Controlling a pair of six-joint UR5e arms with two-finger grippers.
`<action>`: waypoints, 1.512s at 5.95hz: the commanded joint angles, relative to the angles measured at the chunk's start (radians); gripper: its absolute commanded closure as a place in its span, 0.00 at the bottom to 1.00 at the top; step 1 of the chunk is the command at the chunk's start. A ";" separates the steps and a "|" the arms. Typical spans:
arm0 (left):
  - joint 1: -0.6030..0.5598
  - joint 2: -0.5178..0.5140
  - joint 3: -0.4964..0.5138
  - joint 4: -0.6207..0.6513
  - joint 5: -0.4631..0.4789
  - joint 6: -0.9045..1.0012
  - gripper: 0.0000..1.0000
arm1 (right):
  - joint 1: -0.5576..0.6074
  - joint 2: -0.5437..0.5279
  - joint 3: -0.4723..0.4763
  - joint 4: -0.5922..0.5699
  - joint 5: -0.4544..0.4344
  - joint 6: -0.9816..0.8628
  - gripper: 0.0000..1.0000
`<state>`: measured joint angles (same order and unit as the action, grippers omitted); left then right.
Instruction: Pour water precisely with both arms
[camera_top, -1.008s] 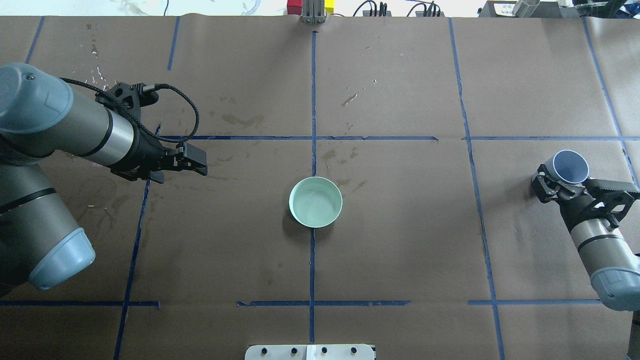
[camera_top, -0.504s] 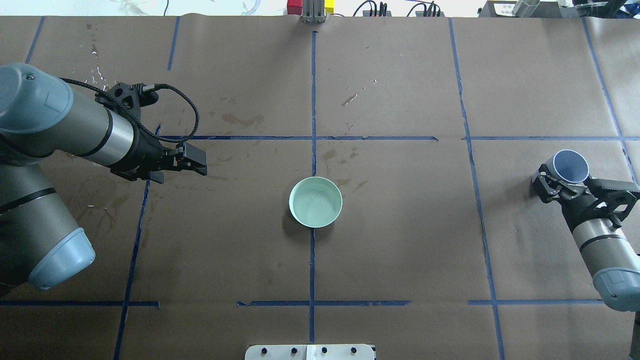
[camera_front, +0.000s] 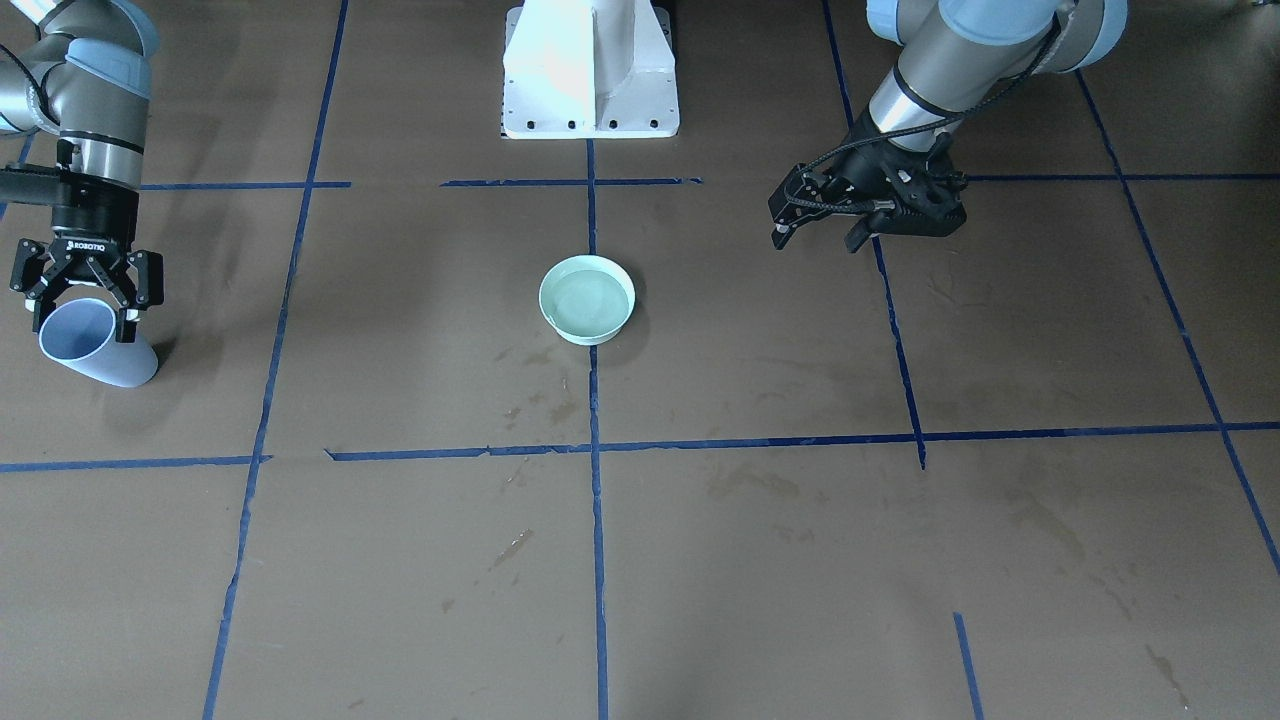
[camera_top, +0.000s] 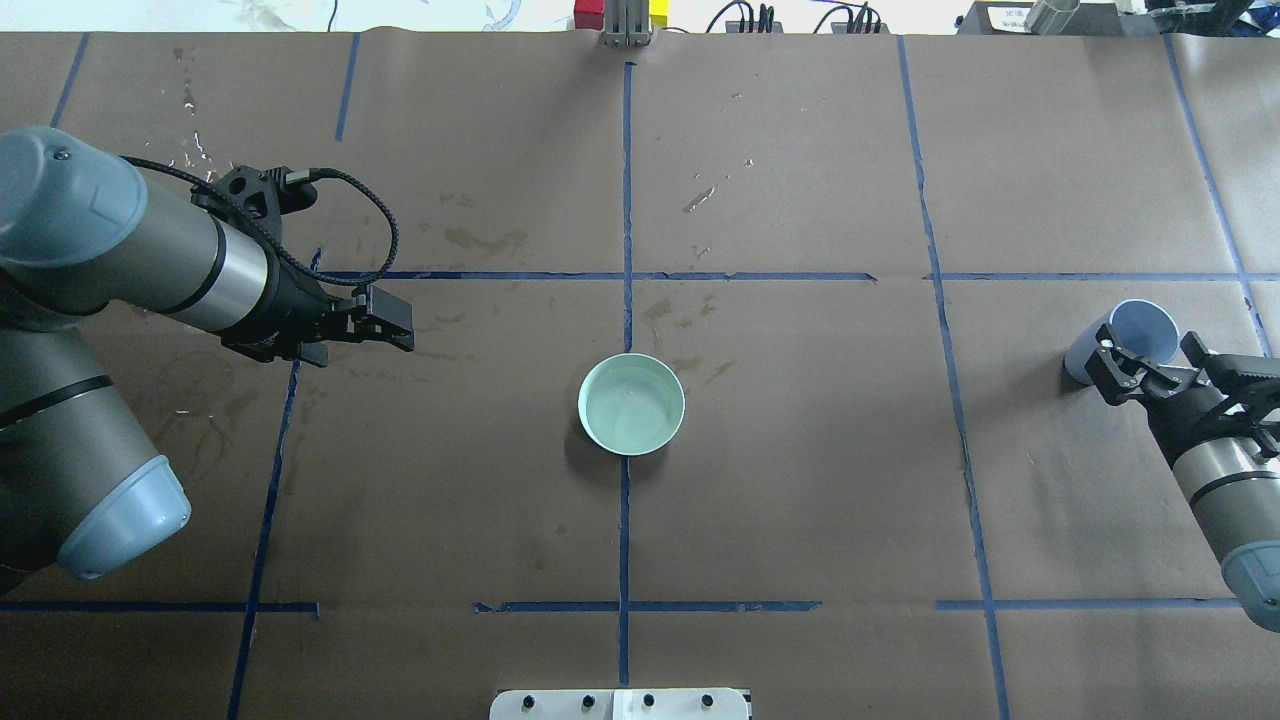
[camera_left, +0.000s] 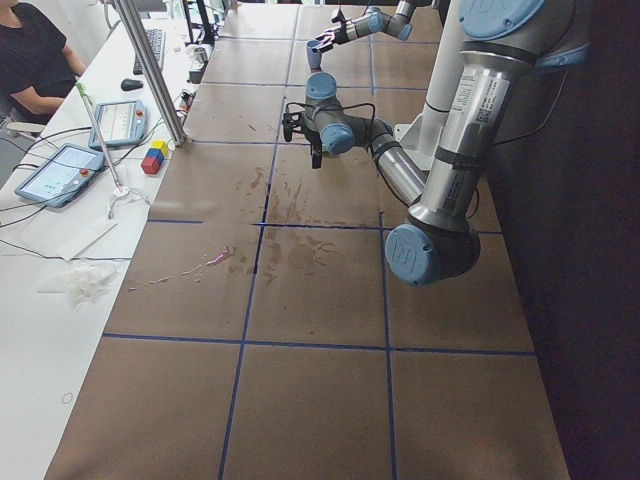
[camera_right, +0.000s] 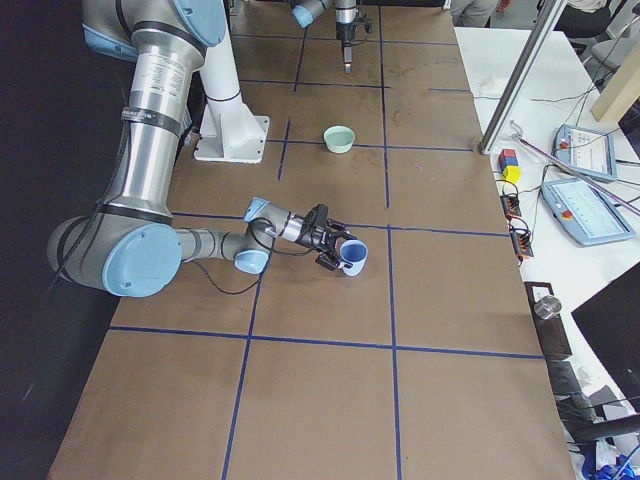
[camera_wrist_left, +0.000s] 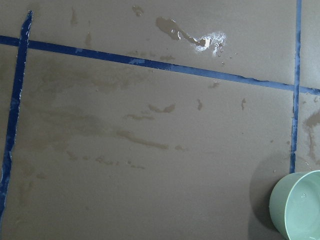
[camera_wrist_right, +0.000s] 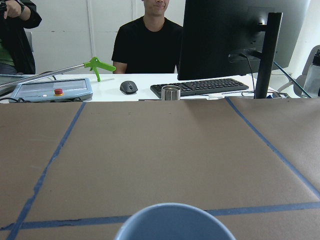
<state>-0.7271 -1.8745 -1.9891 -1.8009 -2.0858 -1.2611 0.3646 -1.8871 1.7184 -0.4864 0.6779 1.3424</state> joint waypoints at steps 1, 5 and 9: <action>0.000 0.000 0.003 0.000 0.001 0.002 0.00 | 0.002 -0.016 0.052 -0.001 0.000 -0.043 0.00; 0.041 -0.110 0.064 0.090 0.018 -0.011 0.00 | 0.097 -0.023 0.104 -0.001 0.109 -0.155 0.00; 0.184 -0.352 0.292 0.137 0.115 -0.118 0.00 | 0.380 -0.010 0.147 -0.001 0.528 -0.437 0.00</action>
<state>-0.5666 -2.1650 -1.7717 -1.6602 -1.9815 -1.3626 0.6740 -1.9009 1.8630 -0.4877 1.0888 0.9775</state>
